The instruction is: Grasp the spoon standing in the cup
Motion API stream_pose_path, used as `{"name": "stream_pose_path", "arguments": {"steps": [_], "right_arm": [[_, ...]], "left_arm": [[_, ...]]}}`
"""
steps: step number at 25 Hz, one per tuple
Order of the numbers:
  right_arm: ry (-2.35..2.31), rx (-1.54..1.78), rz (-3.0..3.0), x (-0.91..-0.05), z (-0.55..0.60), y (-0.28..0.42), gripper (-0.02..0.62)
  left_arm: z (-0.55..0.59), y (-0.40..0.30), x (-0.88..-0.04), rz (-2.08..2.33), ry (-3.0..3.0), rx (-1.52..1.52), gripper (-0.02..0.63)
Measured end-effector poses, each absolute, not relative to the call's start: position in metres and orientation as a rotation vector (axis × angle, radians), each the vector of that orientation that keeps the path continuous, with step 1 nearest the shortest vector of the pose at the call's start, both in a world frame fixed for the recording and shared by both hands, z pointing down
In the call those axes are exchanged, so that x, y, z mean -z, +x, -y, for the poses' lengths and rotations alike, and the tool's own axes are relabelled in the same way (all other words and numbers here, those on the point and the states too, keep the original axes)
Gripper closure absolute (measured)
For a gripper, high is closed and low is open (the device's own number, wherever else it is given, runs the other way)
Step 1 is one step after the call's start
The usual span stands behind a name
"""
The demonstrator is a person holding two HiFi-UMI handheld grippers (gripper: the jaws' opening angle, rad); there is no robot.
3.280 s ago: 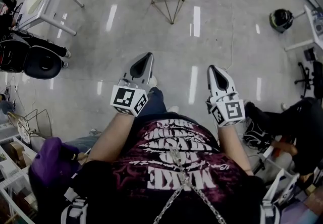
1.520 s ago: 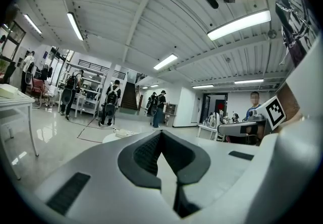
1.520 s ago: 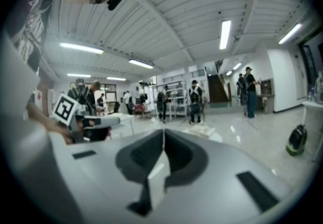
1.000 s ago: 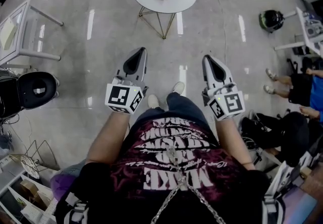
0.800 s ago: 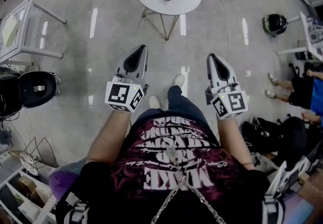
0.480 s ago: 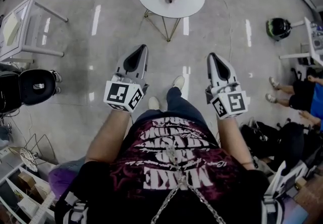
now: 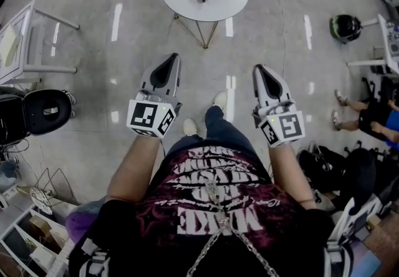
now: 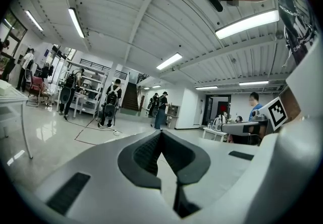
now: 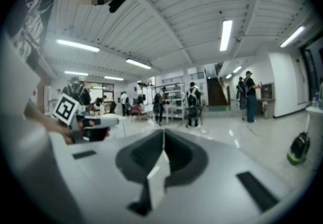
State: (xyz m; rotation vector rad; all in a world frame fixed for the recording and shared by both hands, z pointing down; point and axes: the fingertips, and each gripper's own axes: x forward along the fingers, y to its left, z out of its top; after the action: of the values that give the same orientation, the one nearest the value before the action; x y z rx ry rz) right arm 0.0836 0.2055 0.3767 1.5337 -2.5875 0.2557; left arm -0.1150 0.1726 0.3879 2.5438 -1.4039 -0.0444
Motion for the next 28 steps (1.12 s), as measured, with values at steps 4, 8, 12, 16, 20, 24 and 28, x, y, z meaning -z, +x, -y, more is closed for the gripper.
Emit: {"name": "stream_pose_path", "arguments": {"steps": [4, 8, 12, 16, 20, 24, 28], "right_arm": [[1.543, -0.271, 2.584, -0.379, -0.193, 0.094, 0.561], [1.536, -0.284, 2.584, -0.382, -0.184, 0.099, 0.561], [1.53, -0.299, 2.584, -0.384, -0.176, 0.106, 0.561], [1.517, -0.307, 2.596, -0.387, -0.169, 0.114, 0.561], [1.512, -0.316, 2.61, -0.389, -0.158, 0.122, 0.561], [1.504, -0.33, 2.628, -0.387, -0.146, 0.135, 0.561], [1.501, -0.341, 2.639, -0.389, -0.135, 0.151, 0.561]], "left_arm": [[-0.163, -0.108, -0.394, 1.398, 2.535, 0.025, 0.581], [-0.154, -0.103, -0.401, 1.394, 2.523, 0.015, 0.581], [-0.144, -0.096, -0.402, 1.404, 2.513, 0.015, 0.581], [-0.134, -0.091, -0.401, 1.427, 2.506, 0.019, 0.581], [-0.125, -0.084, -0.403, 1.439, 2.498, 0.016, 0.581], [-0.113, -0.068, -0.4, 1.441, 2.505, -0.004, 0.581], [-0.097, -0.055, -0.389, 1.462, 2.529, -0.004, 0.581]]}}
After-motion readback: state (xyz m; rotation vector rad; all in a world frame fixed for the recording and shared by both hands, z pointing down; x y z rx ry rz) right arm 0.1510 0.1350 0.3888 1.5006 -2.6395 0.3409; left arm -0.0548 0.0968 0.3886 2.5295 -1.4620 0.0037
